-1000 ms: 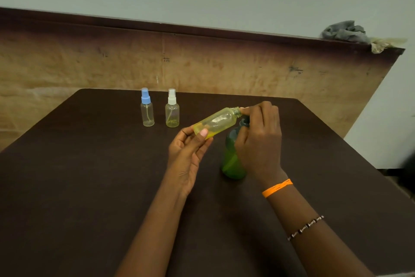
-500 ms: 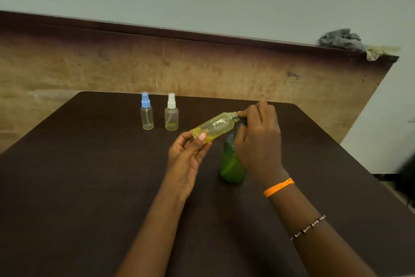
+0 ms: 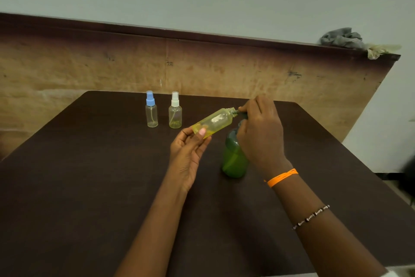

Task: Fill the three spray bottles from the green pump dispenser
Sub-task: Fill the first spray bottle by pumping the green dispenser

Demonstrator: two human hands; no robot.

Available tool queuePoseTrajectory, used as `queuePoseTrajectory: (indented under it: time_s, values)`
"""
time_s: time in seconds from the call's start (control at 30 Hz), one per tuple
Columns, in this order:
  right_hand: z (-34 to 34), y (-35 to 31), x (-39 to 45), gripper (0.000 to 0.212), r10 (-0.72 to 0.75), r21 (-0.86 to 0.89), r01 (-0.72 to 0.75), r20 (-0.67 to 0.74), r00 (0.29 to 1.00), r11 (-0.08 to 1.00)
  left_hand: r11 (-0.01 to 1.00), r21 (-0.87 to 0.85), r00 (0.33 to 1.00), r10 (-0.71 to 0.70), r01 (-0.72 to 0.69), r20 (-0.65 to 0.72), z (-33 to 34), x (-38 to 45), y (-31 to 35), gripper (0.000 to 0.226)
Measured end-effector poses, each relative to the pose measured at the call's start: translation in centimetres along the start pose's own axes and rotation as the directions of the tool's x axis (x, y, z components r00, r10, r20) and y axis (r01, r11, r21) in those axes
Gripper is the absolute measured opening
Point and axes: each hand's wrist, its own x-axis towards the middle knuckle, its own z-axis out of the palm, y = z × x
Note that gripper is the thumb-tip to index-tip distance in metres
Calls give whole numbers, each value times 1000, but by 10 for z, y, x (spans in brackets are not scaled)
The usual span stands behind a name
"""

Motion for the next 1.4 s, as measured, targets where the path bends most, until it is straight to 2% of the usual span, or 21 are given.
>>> queuePoseTrajectory:
  time_s: [0.2,0.33,0.43,0.57,0.73,0.83,1.0,1.23,1.4]
  values:
    - [6,-1,-11,25,25,-8,-26,-51,998,1000,1000,27,1000,12,-12,18,-2,2,-2,27]
    - [7,0,-11,22,5,-46,-5,-20,1000,999,999,30,1000,-12,12,-4,-2,0,-4,14]
    - [-3,0,-4,30,-23,-21,24,25,999,1000,1000,25,1000,-14,14,-3,-2,0,-1,12]
    - [-5,0,1,39,-8,36,7,42,999,999,1000,7,1000,-1,1,12,-3,3,2,20]
    - [4,-1,-14,24,39,2,-39,-30,999,999,999,35,999,-5,3,33,-5,3,0,31]
    - [4,0,-14,20,24,-32,-25,-18,1000,999,999,40,999,-11,10,36,-5,1,-2,31]
    - [-5,1,1,35,23,29,-24,30,999,999,1000,19,1000,-8,8,27,-4,2,0,23]
    - [7,-6,-17,26,80,-4,-80,-41,996,997,999,16,999,-29,29,21,-6,3,-4,25]
    - [-1,-5,-10,30,51,-10,-51,-9,999,999,999,-6,999,-33,33,18,-4,2,-1,26]
